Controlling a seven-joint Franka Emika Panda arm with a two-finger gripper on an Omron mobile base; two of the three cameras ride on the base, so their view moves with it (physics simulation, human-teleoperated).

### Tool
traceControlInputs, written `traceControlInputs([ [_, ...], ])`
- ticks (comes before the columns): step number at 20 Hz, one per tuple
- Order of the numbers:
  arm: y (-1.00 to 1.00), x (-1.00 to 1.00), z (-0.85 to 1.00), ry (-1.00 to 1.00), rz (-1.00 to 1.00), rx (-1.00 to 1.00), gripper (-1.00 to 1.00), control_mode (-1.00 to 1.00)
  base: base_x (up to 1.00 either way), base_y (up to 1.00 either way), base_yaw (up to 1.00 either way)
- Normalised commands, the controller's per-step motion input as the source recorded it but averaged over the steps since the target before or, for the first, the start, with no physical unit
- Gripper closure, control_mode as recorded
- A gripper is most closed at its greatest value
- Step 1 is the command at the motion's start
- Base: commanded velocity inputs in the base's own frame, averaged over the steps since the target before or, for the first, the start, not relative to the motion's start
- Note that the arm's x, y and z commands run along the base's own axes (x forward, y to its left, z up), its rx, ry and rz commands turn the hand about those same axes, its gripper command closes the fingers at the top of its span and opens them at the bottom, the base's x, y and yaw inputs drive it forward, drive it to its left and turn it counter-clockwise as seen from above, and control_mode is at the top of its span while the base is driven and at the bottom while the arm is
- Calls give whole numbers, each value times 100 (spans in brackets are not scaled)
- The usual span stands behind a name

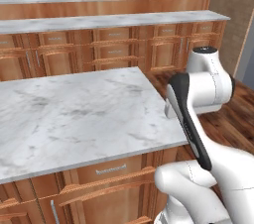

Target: Retrieve the butter from the fridge and place it on a plate on the dining table. Then retrieve the butter knife by the fridge and place it near the plate.

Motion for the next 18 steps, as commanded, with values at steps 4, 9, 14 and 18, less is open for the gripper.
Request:
traceControlInputs([
  [4, -3, -4, -3, 1, 0, 0, 100, -100, 0, 0, 0],
  [9, 0, 0, 0, 0, 0, 0, 100, -100, 0, 0, 0],
  [14, -1, 0, 0, 0, 0, 0, 100, 100, 0, -5, 0],
  [18, 0, 0, 0, 0, 0, 0, 100, 100, 0, -51, 0],
])
